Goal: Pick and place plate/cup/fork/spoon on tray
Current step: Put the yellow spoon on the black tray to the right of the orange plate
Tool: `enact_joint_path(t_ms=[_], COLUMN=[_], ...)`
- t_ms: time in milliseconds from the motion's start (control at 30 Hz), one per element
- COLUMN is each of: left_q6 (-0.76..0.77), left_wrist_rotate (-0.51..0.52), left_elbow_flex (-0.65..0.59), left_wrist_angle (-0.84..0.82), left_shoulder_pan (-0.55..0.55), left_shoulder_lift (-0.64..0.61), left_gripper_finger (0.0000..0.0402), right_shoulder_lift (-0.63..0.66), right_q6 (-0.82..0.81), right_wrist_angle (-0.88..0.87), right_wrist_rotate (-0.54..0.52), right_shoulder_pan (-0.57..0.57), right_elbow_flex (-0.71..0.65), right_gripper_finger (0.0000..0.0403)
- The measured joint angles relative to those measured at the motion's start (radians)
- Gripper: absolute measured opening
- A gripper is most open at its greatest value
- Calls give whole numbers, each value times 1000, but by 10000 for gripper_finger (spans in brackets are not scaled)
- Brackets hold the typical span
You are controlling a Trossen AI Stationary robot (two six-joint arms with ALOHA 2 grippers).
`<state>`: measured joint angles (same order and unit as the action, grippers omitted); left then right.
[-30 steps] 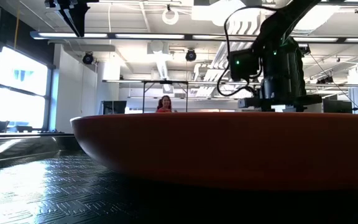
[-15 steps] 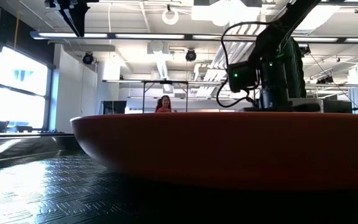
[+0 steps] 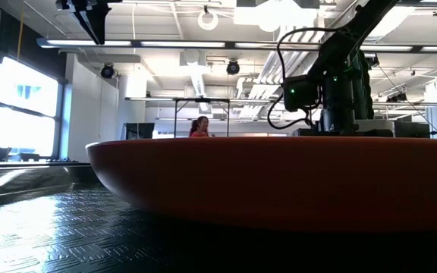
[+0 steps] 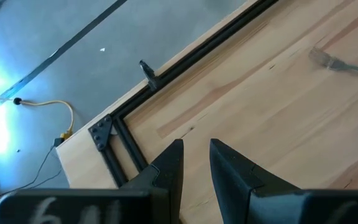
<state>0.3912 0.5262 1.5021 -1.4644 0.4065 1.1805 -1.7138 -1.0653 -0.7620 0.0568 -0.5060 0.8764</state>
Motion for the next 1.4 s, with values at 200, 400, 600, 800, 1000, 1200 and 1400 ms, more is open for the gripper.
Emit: enact_joint_path(t_ms=[200, 400, 600, 800, 1000, 1200, 1400], left_q6=[0, 0, -1, -1, -1, -4, -46], left_wrist_rotate=[0, 0, 0, 0, -1, -10, -23], left_elbow_flex=[0, 0, 0, 0, 0, 0, 0], left_wrist_angle=[13, 13, 12, 12, 12, 12, 14], left_shoulder_pan=[0, 0, 0, 0, 0, 0, 0], left_shoulder_lift=[0, 0, 0, 0, 0, 0, 0], left_gripper_finger=[70, 70, 70, 70, 70, 70, 70], right_shoulder_lift=[0, 45, 110, 145, 193, 262, 326], right_q6=[16, 5, -16, -35, -109, -233, -416], right_wrist_angle=[1, 3, -4, -2, 9, 25, 50], right_wrist_rotate=[-3, -31, -60, -52, -39, -56, -67], right_shoulder_pan=[0, 17, 35, 73, 153, 269, 407], right_elbow_flex=[0, -9, -12, -11, -10, -8, -8], right_gripper_finger=[31, 30, 29, 28, 28, 28, 28])
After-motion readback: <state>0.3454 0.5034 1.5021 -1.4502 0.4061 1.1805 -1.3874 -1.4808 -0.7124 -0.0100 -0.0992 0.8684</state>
